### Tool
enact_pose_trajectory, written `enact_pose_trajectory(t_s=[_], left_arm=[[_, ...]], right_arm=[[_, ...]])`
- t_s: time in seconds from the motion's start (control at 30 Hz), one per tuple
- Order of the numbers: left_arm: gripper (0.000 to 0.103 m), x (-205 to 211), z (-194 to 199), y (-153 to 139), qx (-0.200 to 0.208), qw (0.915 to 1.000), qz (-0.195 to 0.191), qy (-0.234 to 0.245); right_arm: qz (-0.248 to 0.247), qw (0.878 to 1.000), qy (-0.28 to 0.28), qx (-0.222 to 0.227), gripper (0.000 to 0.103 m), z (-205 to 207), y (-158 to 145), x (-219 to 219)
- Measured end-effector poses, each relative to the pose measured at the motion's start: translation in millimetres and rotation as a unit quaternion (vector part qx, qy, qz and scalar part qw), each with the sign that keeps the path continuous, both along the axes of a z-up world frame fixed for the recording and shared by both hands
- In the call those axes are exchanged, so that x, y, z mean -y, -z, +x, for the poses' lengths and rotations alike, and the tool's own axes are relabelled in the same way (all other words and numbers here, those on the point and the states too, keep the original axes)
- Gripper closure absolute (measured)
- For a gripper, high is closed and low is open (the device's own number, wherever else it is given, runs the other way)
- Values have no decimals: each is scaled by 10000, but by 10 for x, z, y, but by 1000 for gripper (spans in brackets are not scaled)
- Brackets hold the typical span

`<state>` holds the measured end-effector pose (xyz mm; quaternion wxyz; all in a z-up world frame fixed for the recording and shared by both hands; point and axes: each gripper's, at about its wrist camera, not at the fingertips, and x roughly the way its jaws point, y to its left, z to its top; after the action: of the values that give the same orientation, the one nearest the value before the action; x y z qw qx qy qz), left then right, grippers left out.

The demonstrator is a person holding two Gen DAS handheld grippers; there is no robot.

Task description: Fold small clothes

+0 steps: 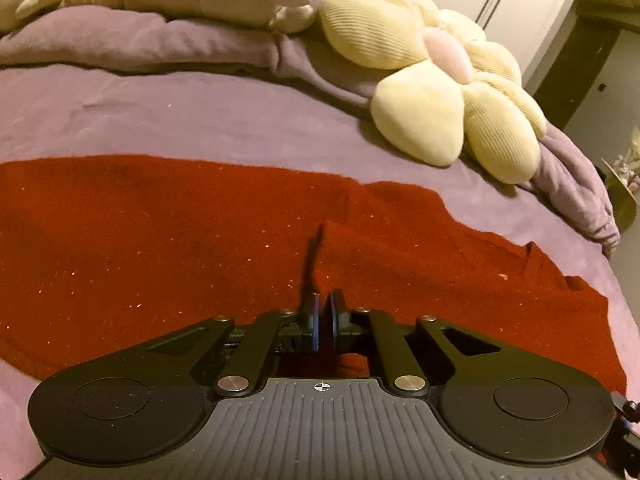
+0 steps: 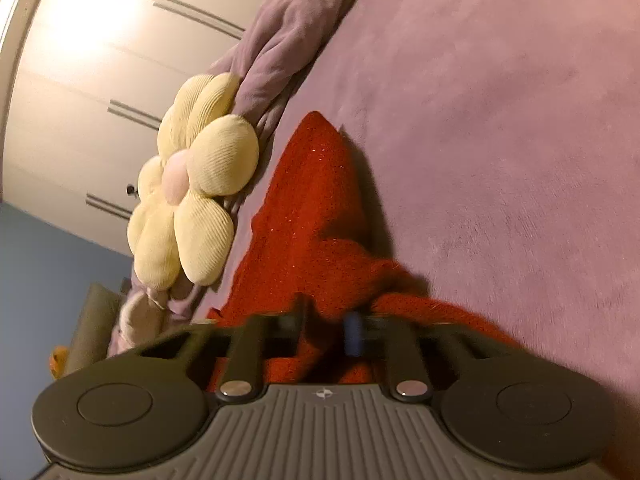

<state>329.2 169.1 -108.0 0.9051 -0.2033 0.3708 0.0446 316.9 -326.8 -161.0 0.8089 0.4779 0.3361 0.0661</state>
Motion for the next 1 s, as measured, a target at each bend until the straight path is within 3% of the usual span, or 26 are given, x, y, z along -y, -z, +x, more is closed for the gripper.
enact_pose_trajectory(t_s=[0.1,0.13,0.2,0.27,0.33,0.5,0.6,0.7,0.87,0.9,0.93,1.0], left_arm=[[96,-29,12,-58,164,9998,7,-115],[101,-29,19,-74,209,9996,81,-153],[101,-26,50,-61,127,9988,367,-289],[101,-75,64,27,-99,9992,234,-295],[101,-108,16,71,-155,9994,93,-288],[95,-63,-239,-56,-20,9998,-202,65],[83,20,-368,-182,200,9989,-275,309],[54,99,-320,-187,154,9978,-461,447],[59,156,-137,-6,-150,9956,-844,368],[74,159,-107,24,-196,9957,-856,307],[83,162,-88,40,-210,9962,-799,277],[86,183,-56,49,-201,9972,-658,294]], right_arm=[[-273,9992,-52,294,93,-30,-93,-8],[-547,9976,-83,420,93,-37,-143,-30],[-1461,9879,-183,480,93,-27,-198,-119],[-1938,9802,-356,190,96,56,-136,-178],[-1926,9800,-485,142,96,75,-110,-174],[-2009,9758,-855,154,76,-86,-337,-185],[-2258,9679,-1022,423,75,-332,-519,-262],[-2785,9510,-1042,853,75,-448,-683,-400],[-3221,9358,-1206,768,76,-197,-637,-628],[-3327,9322,-1256,678,76,-140,-588,-658],[-3404,9293,-1291,614,76,-109,-553,-694],[-3430,9281,-1370,459,77,-32,-488,-744]])
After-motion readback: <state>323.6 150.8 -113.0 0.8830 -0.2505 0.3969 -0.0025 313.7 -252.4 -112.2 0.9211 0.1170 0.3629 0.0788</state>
